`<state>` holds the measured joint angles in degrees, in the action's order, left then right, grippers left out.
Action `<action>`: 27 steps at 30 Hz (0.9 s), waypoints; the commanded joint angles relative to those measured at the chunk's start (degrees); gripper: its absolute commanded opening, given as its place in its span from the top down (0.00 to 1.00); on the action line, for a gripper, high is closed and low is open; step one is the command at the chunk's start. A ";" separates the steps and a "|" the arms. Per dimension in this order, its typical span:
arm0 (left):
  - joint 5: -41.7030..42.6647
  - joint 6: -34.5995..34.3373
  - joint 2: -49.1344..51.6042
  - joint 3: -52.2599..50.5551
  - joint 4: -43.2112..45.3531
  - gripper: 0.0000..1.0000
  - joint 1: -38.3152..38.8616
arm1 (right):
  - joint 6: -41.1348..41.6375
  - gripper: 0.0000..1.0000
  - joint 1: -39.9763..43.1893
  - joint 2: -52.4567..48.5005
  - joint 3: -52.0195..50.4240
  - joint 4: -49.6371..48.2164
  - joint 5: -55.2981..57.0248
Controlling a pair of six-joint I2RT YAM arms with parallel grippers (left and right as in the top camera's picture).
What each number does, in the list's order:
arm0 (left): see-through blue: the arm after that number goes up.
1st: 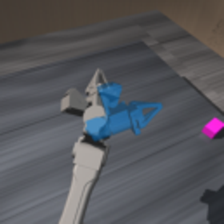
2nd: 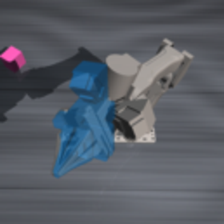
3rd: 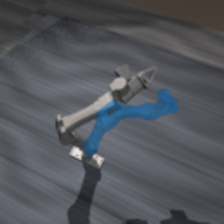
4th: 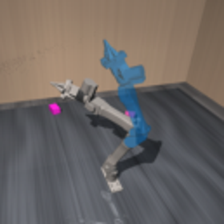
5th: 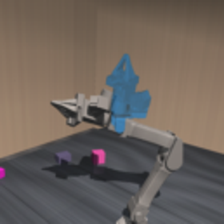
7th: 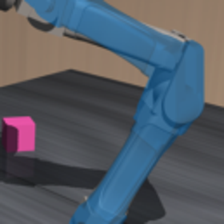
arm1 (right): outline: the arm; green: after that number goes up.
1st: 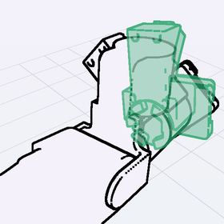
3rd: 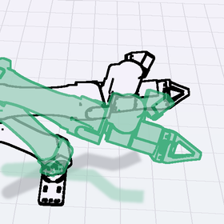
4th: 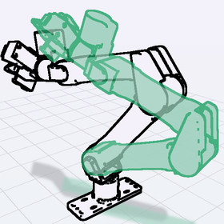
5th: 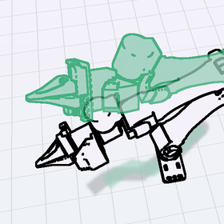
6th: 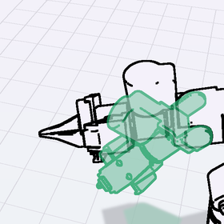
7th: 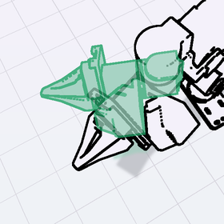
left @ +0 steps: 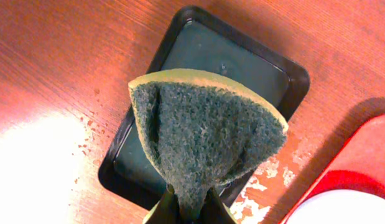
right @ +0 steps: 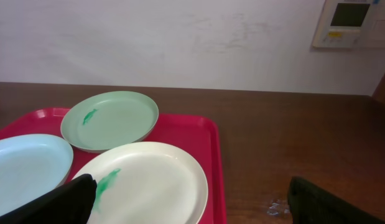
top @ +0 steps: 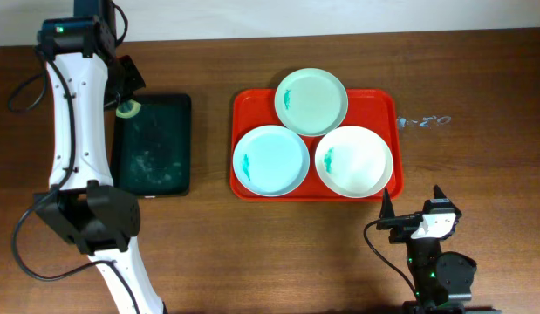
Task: Clean dirty plates on tray and stack at the side
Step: 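Carry the sponge with left gripper onto the light blue plate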
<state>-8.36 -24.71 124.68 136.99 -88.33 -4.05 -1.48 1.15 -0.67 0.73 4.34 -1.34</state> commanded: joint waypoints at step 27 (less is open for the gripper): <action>11.17 -9.57 -15.93 -61.07 60.81 0.01 35.39 | 0.42 0.02 0.37 0.46 -0.42 0.20 0.35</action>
<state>2.94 -33.67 110.15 73.36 -27.18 31.44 -1.50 1.15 -0.58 0.73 4.34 -1.32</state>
